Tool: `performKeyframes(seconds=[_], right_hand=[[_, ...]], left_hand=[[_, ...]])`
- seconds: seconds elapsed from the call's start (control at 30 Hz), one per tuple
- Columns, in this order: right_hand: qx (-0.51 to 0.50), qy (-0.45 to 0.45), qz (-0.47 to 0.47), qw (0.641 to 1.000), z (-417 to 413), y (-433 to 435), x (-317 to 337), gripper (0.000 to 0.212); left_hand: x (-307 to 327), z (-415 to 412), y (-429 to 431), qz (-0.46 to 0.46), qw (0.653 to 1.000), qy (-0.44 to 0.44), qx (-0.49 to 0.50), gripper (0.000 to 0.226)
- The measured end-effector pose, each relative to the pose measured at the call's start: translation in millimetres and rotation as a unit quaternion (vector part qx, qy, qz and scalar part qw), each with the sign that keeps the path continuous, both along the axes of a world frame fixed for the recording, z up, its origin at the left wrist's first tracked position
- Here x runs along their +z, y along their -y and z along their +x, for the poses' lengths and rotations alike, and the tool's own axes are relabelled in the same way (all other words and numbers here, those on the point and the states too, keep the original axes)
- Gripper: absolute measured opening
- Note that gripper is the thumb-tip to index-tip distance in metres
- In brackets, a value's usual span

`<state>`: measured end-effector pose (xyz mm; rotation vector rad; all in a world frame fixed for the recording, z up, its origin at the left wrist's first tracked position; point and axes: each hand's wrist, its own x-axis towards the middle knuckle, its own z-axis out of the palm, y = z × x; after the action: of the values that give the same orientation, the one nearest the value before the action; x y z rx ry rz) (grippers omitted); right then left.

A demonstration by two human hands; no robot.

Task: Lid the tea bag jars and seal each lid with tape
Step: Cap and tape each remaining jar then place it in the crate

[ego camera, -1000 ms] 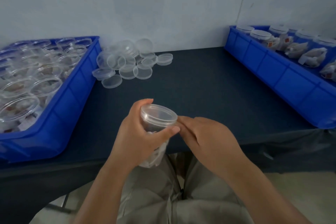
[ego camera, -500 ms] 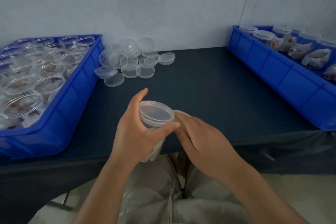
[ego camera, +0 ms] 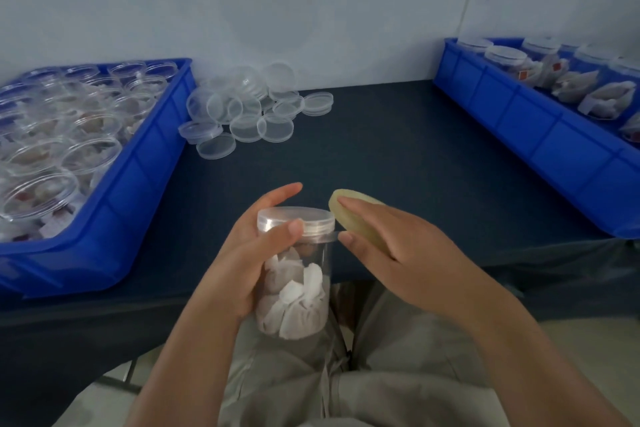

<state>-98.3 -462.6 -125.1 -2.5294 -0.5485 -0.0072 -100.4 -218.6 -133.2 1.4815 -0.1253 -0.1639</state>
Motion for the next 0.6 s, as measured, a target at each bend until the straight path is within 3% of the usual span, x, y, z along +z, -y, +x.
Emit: performKeyframes(seconds=[0.13, 0.27, 0.47, 0.6], right_hand=[[0.01, 0.008, 0.021, 1.0, -2.1, -4.2, -2.4, 0.057], [-0.006, 0.039, 0.024, 0.999, -2.4, -7.0, -2.1, 0.035], [-0.09, 0.146, -0.04, 0.984, -11.7, -21.4, -8.3, 0.033], [-0.097, 0.126, -0.146, 0.976, -4.4, -24.2, -11.2, 0.034]], left_hand=[[1.5, 0.1, 4.0, 0.096, 0.993, 0.07, 0.006, 0.097], [5.0, -5.2, 12.7, 0.218, 0.962, 0.133, 0.097, 0.098], [2.8, -13.4, 22.5, 0.256, 0.937, 0.185, 0.149, 0.08], [9.0, -16.9, 22.2, 0.319, 0.905, 0.233, 0.155, 0.077]])
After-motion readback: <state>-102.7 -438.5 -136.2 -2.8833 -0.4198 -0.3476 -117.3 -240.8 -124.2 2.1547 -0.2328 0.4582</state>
